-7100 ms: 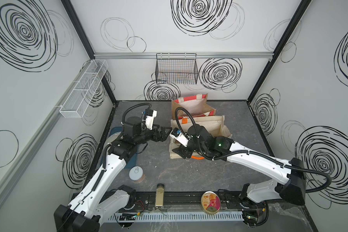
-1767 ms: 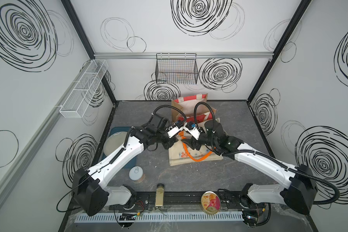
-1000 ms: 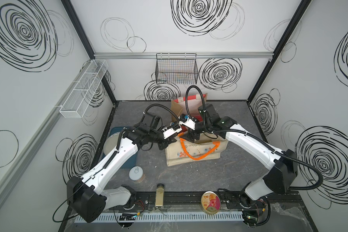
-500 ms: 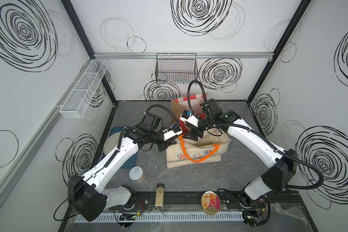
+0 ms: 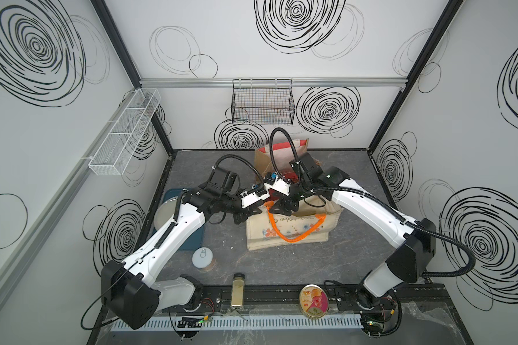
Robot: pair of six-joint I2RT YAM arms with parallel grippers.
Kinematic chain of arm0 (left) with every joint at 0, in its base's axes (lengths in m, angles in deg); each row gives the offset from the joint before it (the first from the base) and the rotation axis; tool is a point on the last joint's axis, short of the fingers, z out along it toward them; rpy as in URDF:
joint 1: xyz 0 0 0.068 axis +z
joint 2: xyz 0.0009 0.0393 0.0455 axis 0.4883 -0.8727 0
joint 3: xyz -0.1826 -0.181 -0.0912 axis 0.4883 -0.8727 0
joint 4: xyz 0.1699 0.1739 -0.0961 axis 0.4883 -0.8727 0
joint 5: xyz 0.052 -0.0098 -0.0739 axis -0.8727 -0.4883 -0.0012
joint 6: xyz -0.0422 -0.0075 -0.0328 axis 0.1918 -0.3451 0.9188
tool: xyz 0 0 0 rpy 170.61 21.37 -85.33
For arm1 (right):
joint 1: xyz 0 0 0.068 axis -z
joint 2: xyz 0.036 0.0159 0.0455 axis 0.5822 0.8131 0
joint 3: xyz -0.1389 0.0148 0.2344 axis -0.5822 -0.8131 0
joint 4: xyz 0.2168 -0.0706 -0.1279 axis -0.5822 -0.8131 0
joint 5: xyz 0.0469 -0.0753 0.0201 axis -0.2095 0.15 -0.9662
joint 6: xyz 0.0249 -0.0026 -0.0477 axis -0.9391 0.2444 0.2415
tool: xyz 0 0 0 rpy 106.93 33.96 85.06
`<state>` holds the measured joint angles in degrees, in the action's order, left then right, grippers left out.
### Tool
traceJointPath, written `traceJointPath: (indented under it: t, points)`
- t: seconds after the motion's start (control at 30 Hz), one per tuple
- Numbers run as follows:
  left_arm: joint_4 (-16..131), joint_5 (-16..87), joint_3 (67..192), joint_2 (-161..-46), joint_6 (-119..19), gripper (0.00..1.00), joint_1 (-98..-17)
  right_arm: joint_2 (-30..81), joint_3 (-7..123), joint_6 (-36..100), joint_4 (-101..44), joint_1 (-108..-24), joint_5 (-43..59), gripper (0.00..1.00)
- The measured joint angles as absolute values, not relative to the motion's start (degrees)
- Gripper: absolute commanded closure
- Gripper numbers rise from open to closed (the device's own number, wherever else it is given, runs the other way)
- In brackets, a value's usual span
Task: Put away the canvas bag
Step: Press the canvas bag at the center of the board.
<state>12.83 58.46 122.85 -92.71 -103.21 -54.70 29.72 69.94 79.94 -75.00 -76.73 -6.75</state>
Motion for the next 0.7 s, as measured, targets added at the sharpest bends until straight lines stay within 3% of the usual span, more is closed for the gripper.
traceJointPath:
  t: [0.13,0.2,0.3,0.33,0.47,0.6,0.7]
  points:
    - [13.4,58.3,121.9,-91.8,-103.1,1.00,-54.4,29.7,69.9,80.0,-76.0,-75.9,-4.3,0.71]
    - [13.6,57.9,121.7,-91.5,-103.0,1.00,-54.3,29.7,69.9,79.8,-76.5,-75.8,-3.8,0.78]
    - [13.7,57.3,121.7,-91.2,-102.8,1.00,-54.3,29.7,69.9,80.0,-76.5,-76.2,-3.4,0.99]
    - [13.8,56.9,121.6,-91.2,-102.7,1.00,-54.3,29.7,69.9,79.7,-76.5,-76.5,-2.9,1.00]
    - [13.8,56.3,121.3,-91.1,-102.3,1.00,-54.2,29.7,69.9,79.4,-76.4,-77.6,-0.3,0.97]
    - [13.9,56.1,121.3,-90.9,-101.8,1.00,-54.2,29.5,69.5,77.9,-76.1,-77.9,1.3,0.46]
    - [13.8,56.2,121.3,-90.4,-101.7,1.00,-54.1,29.4,68.7,77.5,-76.0,-77.5,3.7,0.40]
